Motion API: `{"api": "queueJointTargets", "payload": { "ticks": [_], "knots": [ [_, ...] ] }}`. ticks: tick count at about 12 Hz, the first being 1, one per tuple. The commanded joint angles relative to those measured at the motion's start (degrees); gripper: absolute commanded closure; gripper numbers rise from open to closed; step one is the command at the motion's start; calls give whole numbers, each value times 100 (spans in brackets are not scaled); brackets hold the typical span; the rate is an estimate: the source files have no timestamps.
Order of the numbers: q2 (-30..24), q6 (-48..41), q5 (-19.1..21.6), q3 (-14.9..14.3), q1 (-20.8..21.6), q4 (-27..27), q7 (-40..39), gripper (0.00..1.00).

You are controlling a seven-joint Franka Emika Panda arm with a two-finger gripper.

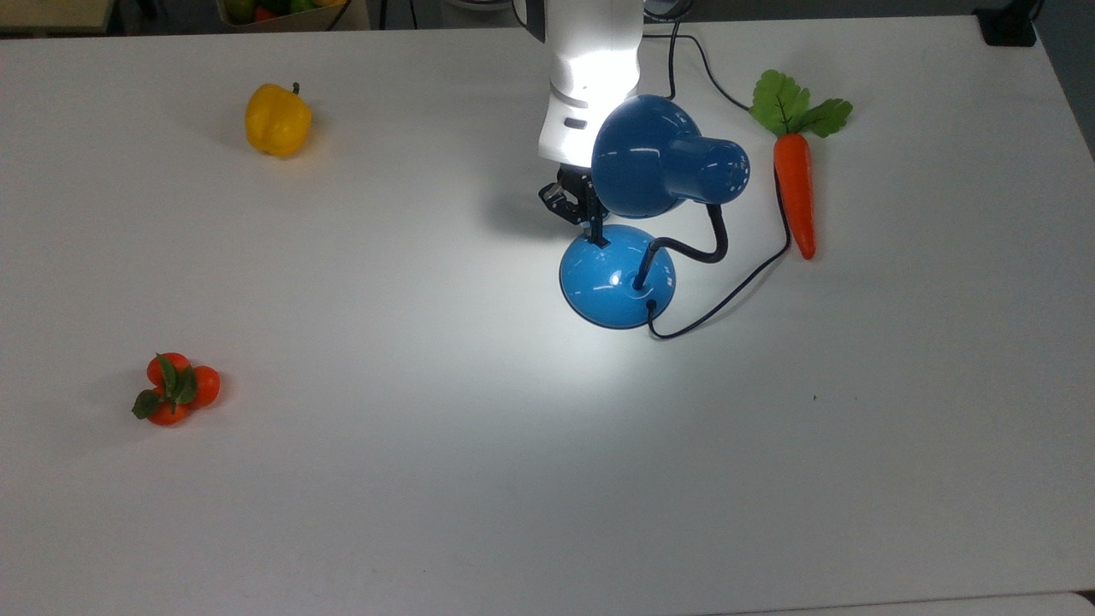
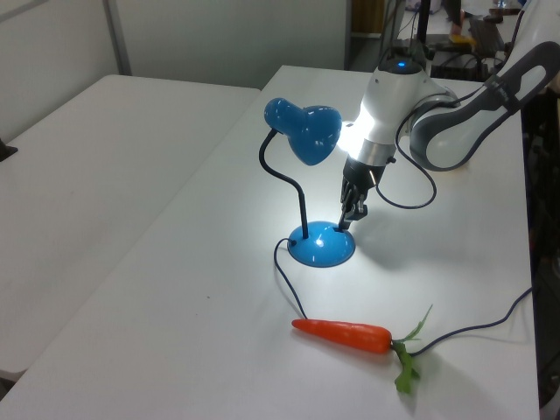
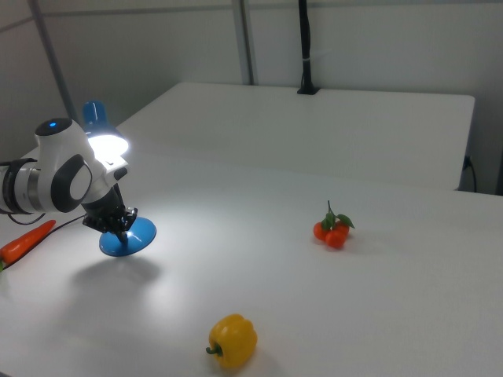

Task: Turn off lamp
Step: 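Lower the gripper and press the switch on the lamp base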

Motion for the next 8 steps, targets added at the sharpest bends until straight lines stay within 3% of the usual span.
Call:
{"api": "queueJointTargets", "payload": {
  "ticks": [1,4,8],
  "knots": [
    [95,145,-16,-9,80,-62,-89,100],
    [87,66,-16,-9,71,-71,-63,100],
    [-27,-750,-68,-18,53,-27,-27,100]
  ]
}}
